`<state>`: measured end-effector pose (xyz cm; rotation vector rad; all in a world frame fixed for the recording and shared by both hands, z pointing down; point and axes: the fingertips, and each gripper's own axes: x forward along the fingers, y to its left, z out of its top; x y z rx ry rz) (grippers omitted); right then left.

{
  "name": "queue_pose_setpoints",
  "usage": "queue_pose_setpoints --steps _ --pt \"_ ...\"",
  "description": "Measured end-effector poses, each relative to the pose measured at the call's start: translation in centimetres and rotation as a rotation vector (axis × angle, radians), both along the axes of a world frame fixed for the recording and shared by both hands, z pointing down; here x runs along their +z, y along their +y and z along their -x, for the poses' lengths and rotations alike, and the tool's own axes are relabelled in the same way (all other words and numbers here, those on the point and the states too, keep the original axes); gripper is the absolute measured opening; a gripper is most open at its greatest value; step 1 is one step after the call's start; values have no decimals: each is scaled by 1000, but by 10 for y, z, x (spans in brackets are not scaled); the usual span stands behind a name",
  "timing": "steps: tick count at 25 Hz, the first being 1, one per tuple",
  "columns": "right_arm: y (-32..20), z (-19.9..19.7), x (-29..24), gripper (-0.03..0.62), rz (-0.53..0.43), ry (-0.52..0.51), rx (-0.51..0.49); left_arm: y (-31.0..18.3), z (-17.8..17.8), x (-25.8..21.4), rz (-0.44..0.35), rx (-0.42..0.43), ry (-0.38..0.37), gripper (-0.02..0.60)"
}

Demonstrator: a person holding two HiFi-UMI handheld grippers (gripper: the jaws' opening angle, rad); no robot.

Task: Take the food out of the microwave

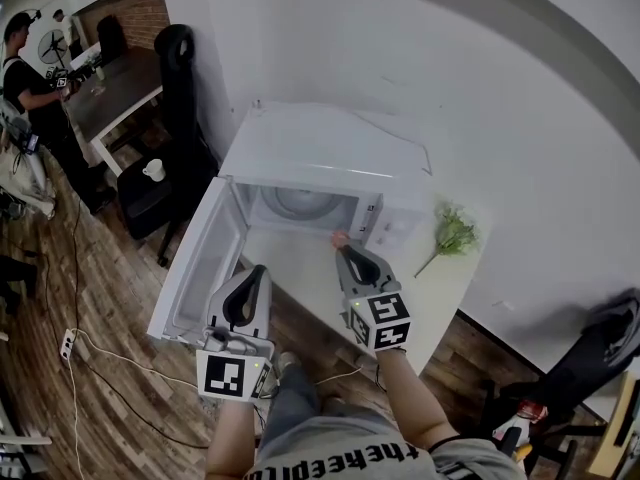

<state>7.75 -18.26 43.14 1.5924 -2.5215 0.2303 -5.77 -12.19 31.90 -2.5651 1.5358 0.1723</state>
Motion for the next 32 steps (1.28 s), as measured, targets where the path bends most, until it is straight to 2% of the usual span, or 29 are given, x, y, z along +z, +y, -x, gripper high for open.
queue_pose_setpoints --steps 32 --pt "115 -60 -114 40 -274 -3 55 67 -27 -28 -25 -4 3 9"
